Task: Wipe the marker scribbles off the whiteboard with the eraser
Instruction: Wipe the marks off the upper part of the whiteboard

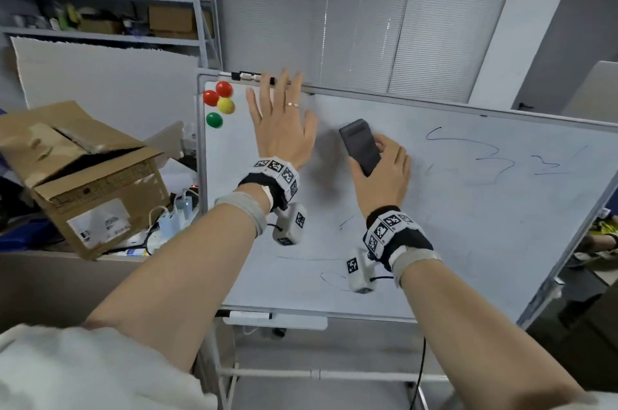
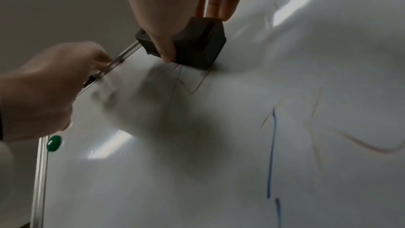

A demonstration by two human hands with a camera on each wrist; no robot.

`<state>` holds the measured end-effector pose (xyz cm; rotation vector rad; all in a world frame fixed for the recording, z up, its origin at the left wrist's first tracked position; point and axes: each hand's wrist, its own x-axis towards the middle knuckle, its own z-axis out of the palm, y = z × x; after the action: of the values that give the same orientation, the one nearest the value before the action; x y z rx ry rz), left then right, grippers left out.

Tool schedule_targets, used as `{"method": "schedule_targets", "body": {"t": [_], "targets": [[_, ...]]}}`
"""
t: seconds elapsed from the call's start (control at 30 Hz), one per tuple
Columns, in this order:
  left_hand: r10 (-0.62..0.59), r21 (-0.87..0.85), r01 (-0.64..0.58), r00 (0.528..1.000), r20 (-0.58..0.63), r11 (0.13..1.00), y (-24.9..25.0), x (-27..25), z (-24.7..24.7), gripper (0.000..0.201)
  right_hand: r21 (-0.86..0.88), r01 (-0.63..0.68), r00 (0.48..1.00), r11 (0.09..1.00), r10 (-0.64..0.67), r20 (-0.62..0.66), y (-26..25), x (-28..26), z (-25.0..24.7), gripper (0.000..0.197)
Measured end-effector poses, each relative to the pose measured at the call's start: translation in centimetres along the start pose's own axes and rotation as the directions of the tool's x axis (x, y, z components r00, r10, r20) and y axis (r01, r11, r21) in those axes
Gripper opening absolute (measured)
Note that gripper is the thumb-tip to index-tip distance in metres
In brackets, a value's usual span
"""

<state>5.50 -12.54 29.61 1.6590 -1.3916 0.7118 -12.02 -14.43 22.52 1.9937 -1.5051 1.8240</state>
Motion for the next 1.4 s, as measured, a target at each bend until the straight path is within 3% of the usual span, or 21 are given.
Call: {"method": "schedule_targets", "body": {"t": [0.1,0.27,0.37,0.5,0.57,0.7,0.83,0.93,1.03,1.13,1.27,1.33,1.4], "targets": [[0.029,0.067,-0.031,0.999,0.019,0.997,0.9,0.7,0.9,0.074,0.024,0.025,0.999,0.999,-0.026,0.042,1.5,0.8,-1.2,0.055],[0.136,0.064,-0.129,0.984,-0.12,0.99,-1.2,2.3,1.5,0.058,0.006,0.028,0.996,1.0,-0.028,0.085,1.0,-0.2,0.6,0.056],[0.222,0.071,-0.213,0.959,-0.178,0.974,-2.7,2.2,2.0,0.056,0.009,0.116,0.987,0.993,-0.117,0.113,-1.0,-1.2,2.9,0.054],[0.248,0.06,-0.241,0.954,-0.167,0.969,-3.2,2.6,2.3,0.058,-0.028,0.213,0.97,0.977,-0.208,0.127,-2.8,-2.1,5.1,0.051],[0.24,0.042,-0.237,0.952,-0.188,0.971,-3.2,2.9,2.7,0.056,-0.057,0.164,0.984,0.985,-0.16,0.071,-2.6,-2.1,5.3,0.05],[0.168,0.004,-0.172,0.958,-0.232,0.985,-2.3,2.9,3.8,0.054,0.001,-0.102,0.986,0.995,0.102,-0.129,0.0,-0.3,3.4,0.054],[0.129,-0.019,-0.137,0.964,-0.234,0.99,-1.7,2.8,3.9,0.053,-0.03,-0.153,0.972,0.988,0.145,-0.183,0.8,0.4,2.7,0.056],[0.125,-0.036,-0.136,0.968,-0.219,0.99,-2.1,2.7,3.3,0.05,-0.009,-0.029,1.0,1.0,0.029,-0.006,-0.4,-1.4,4.0,0.051],[0.154,-0.019,-0.16,0.972,-0.178,0.987,-2.7,2.9,2.9,0.047,-0.036,0.131,0.973,0.991,-0.122,0.194,-1.1,-2.8,4.9,0.049],[0.16,-0.001,-0.162,0.974,-0.162,0.987,-2.6,2.7,2.9,0.046,-0.06,0.164,0.974,0.985,-0.152,0.167,-0.3,-2.1,4.1,0.048],[0.106,0.0,-0.107,0.987,-0.121,0.994,-2.0,2.4,2.8,0.052,-0.042,0.086,0.996,0.995,-0.085,0.022,1.4,-1.7,2.9,0.051],[0.088,-0.006,-0.089,0.992,-0.095,0.996,-1.9,2.3,2.7,0.051,-0.027,0.106,0.992,0.994,-0.104,0.071,1.4,-2.1,3.3,0.052],[0.087,0.006,-0.087,0.994,-0.067,0.996,-2.1,2.4,2.6,0.051,-0.061,0.202,0.958,0.977,-0.184,0.222,1.7,-3.4,4.0,0.054]]}}
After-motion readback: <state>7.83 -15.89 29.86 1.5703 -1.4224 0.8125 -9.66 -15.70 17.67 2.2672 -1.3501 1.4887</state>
